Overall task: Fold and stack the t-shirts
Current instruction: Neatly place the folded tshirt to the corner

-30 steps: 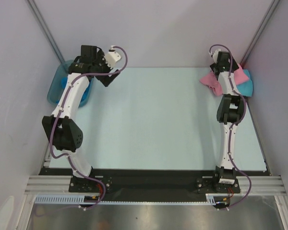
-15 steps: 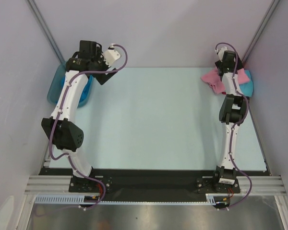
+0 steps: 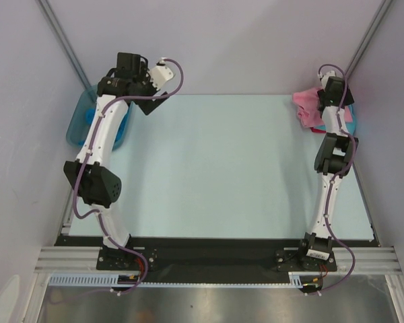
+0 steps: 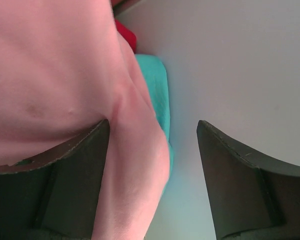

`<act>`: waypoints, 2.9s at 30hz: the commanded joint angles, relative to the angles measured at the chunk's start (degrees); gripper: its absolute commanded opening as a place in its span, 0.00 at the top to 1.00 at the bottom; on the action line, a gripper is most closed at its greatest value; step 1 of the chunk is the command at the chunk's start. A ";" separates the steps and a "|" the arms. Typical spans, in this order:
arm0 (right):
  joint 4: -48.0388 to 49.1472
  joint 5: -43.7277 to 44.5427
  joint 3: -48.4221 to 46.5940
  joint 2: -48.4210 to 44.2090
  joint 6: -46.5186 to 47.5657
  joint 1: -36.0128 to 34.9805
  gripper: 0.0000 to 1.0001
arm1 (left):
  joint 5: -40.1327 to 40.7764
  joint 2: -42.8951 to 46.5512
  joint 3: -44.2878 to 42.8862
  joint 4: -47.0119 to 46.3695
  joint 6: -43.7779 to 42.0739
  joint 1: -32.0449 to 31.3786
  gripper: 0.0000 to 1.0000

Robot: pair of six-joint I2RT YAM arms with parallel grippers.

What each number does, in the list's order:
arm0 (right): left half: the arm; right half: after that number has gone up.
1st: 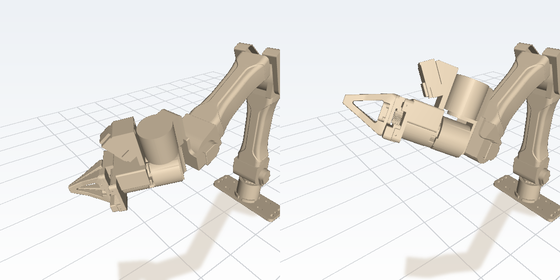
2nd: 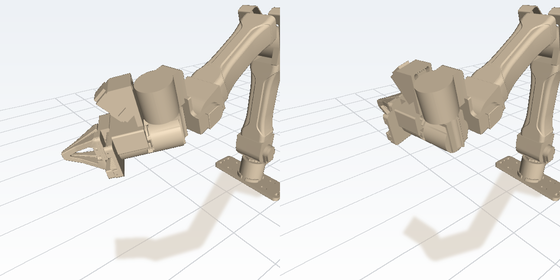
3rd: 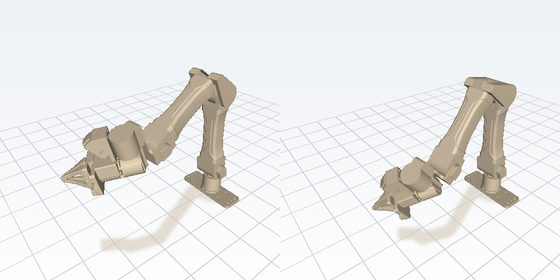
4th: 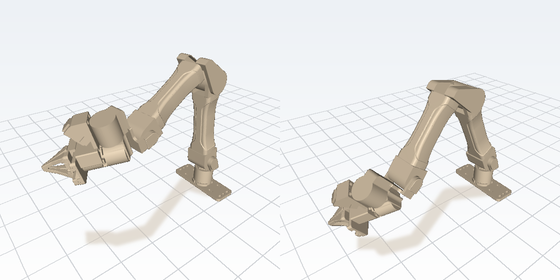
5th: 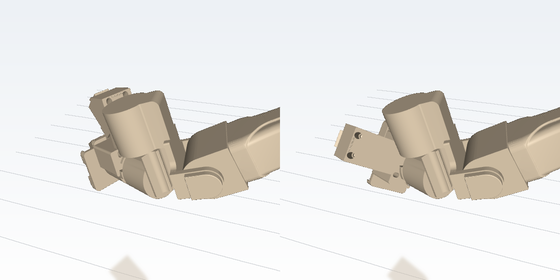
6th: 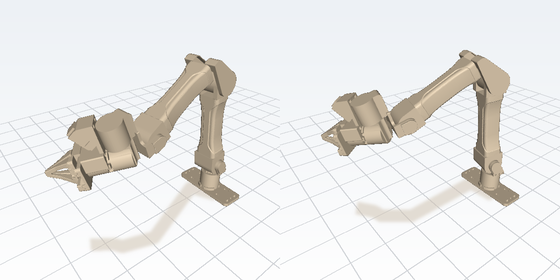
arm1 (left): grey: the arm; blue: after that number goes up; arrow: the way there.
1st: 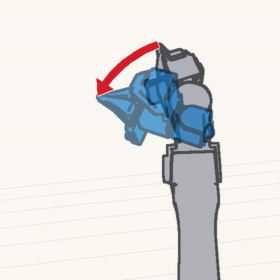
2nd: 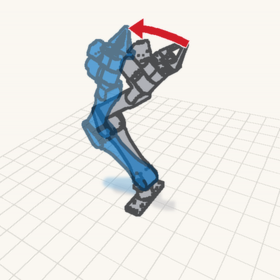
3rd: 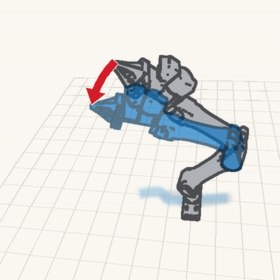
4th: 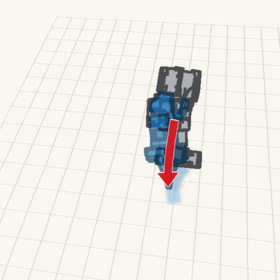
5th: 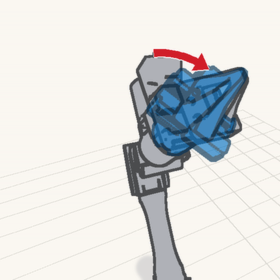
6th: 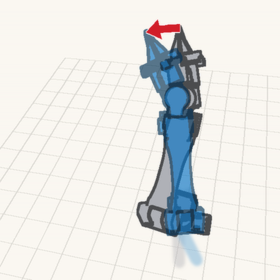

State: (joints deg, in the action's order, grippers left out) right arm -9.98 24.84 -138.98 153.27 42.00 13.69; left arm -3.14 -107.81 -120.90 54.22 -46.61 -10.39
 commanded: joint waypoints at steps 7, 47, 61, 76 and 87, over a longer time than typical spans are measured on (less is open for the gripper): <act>-3.29 5.04 4.59 -0.69 -0.25 3.80 0.28 | -0.47 -0.82 -4.43 -0.34 -1.20 -1.38 0.02; 16.39 16.11 5.05 -15.55 4.50 1.61 0.35 | -4.25 3.75 0.32 -4.12 1.17 -1.91 0.04; -5.55 -15.16 2.55 -23.55 -12.29 -10.60 0.33 | -4.86 4.80 2.33 -7.46 2.05 -2.53 0.04; -10.76 -21.50 -1.56 -7.20 -10.62 -16.51 1.00 | -4.25 7.35 6.29 -9.48 1.61 -3.49 0.06; -10.68 -19.92 0.81 -2.01 -9.04 -14.13 1.00 | -3.54 7.09 5.85 -9.65 1.08 -3.76 0.05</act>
State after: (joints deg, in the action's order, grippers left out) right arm -22.35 4.67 -138.54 151.06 32.01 -0.23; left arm -6.59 -104.03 -114.74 46.35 -45.12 -13.76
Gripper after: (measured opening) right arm 0.009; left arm 0.945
